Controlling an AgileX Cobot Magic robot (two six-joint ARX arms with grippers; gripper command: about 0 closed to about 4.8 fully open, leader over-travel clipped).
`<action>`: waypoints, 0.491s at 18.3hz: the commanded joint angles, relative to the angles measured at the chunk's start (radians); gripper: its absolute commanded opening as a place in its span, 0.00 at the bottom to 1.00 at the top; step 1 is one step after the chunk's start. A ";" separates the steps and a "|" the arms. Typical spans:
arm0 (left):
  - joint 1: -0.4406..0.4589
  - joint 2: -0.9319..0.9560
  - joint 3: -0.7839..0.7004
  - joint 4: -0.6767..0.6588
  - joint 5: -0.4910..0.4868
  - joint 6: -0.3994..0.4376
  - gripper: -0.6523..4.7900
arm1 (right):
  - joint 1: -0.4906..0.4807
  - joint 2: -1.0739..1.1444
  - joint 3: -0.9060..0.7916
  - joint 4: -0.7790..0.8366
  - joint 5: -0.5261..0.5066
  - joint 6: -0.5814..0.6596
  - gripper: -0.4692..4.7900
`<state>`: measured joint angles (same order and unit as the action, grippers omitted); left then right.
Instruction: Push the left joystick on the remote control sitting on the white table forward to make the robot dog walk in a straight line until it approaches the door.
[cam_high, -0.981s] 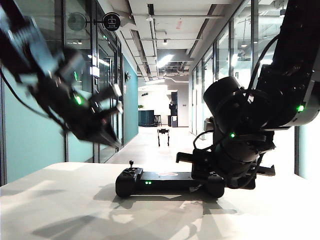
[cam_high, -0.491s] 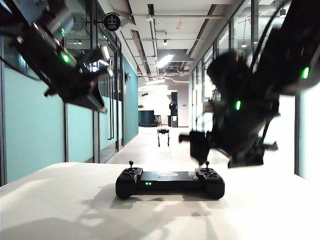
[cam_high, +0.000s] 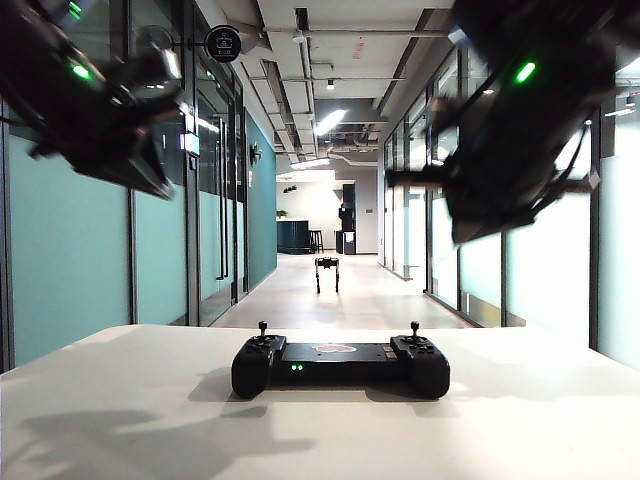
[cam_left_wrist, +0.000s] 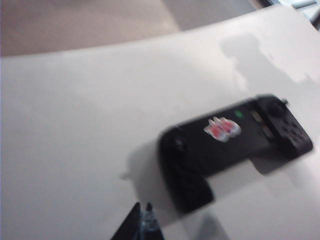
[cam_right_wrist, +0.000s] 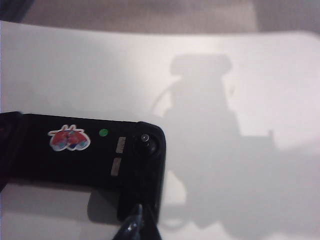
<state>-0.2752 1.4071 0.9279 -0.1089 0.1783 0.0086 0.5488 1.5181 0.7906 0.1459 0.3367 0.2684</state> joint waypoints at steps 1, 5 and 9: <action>0.000 -0.121 -0.089 0.056 -0.057 -0.010 0.11 | 0.001 -0.110 -0.056 0.008 -0.003 -0.072 0.09; 0.000 -0.326 -0.216 0.074 -0.114 0.002 0.11 | 0.001 -0.286 -0.151 0.007 -0.051 -0.137 0.09; 0.000 -0.505 -0.327 0.113 -0.180 0.002 0.11 | 0.000 -0.423 -0.196 0.006 -0.130 -0.222 0.09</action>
<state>-0.2752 0.9287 0.6163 -0.0204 0.0212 0.0071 0.5488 1.1172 0.5976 0.1413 0.2310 0.0780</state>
